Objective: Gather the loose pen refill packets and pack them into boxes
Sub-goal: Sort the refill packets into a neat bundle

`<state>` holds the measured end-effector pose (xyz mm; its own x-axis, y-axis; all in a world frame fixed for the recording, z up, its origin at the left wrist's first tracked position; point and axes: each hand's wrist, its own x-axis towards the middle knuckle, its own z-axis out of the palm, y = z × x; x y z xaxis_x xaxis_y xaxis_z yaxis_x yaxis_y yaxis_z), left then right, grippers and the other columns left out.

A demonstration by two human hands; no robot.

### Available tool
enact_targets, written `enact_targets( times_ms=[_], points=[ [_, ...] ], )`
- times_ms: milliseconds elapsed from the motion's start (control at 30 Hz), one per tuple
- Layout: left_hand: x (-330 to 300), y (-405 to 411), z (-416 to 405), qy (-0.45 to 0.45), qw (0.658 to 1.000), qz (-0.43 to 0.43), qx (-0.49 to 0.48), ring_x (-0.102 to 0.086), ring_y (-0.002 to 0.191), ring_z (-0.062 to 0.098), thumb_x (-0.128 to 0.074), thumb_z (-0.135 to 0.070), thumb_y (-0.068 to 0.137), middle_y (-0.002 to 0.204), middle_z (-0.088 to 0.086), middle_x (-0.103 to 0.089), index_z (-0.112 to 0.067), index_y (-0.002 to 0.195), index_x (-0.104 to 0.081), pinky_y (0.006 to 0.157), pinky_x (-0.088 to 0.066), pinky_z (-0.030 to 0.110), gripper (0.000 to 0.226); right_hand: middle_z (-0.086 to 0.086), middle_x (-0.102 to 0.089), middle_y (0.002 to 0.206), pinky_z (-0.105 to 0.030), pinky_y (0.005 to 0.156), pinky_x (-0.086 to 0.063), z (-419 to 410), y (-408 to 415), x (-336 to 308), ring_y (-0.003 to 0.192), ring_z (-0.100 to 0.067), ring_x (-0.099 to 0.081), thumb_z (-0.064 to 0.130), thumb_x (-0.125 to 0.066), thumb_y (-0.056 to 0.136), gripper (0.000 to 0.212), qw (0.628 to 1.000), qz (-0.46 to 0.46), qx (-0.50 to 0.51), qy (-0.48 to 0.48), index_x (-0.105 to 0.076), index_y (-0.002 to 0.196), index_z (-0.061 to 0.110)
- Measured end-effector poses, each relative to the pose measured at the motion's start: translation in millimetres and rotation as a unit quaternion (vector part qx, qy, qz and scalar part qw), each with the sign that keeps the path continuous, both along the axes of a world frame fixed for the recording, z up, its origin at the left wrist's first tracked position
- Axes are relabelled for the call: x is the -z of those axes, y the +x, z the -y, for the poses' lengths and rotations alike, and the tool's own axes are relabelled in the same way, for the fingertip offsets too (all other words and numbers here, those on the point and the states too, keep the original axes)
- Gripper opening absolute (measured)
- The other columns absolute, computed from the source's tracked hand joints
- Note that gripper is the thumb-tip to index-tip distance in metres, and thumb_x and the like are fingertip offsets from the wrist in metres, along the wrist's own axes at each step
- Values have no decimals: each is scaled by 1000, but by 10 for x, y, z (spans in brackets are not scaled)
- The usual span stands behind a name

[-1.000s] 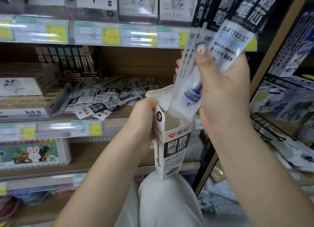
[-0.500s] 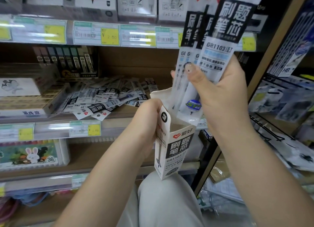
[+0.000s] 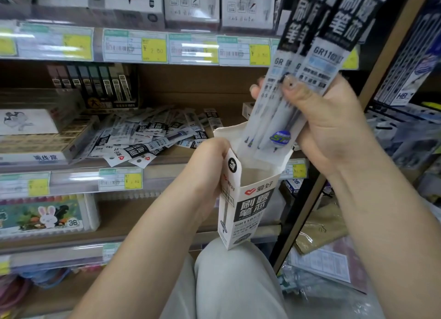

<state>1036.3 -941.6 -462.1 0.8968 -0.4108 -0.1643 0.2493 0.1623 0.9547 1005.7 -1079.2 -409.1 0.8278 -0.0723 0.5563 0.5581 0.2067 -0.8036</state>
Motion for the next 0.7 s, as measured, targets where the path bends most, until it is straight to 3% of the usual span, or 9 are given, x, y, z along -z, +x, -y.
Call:
enact_targets(
  times_ms=[67, 133, 167, 233, 367, 467, 567, 700],
  points=[
    [-6, -18, 2, 3, 1000, 5, -4, -41, 78, 32, -46, -16, 34, 84, 14, -47, -14, 53, -46, 75, -34, 39, 19, -1, -73, 79, -32, 72, -56, 18, 7, 46, 80, -17, -71, 16, -63, 67, 23, 1000, -16, 1, -25, -63, 90, 14],
    [-20, -23, 30, 13, 1000, 8, -13, -43, 68, 31, -43, -15, 41, 67, 15, -45, -17, 36, -43, 71, -36, 36, 5, -2, -74, 82, -35, 75, -56, 38, 24, 122, 84, -19, -71, 22, -70, 62, 23, 997, -34, 4, -63, -70, 85, 18],
    [-18, -7, 42, 15, 1000, 4, -15, -42, 58, 27, -41, -15, 44, 56, 11, -42, -16, 31, -40, 65, -35, 31, 13, -1, -74, 85, -37, 78, -56, 47, 28, 154, 86, -20, -71, 24, -74, 59, 26, 995, -43, 10, -85, -71, 84, 19],
    [-40, -1, 62, 5, 1000, 0, -21, -35, 47, 22, -39, -15, 47, 46, 4, -36, -18, 34, -37, 57, -27, 27, 14, 2, -74, 89, -34, 81, -56, 65, 34, 198, 91, -18, -70, 16, -84, 57, 33, 989, -65, 21, -131, -70, 85, 23],
    [-9, 97, 78, -25, 999, -17, -29, -44, 47, 23, -36, -10, 73, 47, 7, -45, -15, 37, -45, 58, -33, 27, 37, 6, -74, 91, -29, 83, -54, 62, 35, 221, 93, -12, -69, 10, -72, 64, 31, 978, -99, 13, -185, -67, 90, 24],
    [-46, 97, 78, -41, 999, -10, -22, -50, 63, 28, -33, -9, 74, 64, 15, -51, -10, 56, -51, 64, -39, 31, 25, 5, -73, 89, -27, 76, -54, 55, 43, 196, 88, -11, -68, 11, -71, 65, 30, 981, -107, 8, -160, -64, 92, 23],
    [-35, 114, 64, -71, 997, -10, -19, -46, 45, 19, -25, 0, 78, 44, 1, -46, -13, 33, -47, 54, -36, 25, 51, 1, -69, 87, -25, 79, -51, 53, 59, 175, 86, -11, -65, 17, -70, 68, 26, 976, -98, 41, -191, -60, 92, 20],
    [-31, 105, 67, -77, 996, -14, -40, -43, 42, 16, -27, -1, 78, 43, -1, -42, -16, 36, -44, 52, -33, 25, 48, 3, -68, 89, -19, 79, -49, 29, 46, 185, 87, -7, -64, 21, -71, 73, 17, 963, -89, 78, -241, -64, 88, 23]
  ],
)
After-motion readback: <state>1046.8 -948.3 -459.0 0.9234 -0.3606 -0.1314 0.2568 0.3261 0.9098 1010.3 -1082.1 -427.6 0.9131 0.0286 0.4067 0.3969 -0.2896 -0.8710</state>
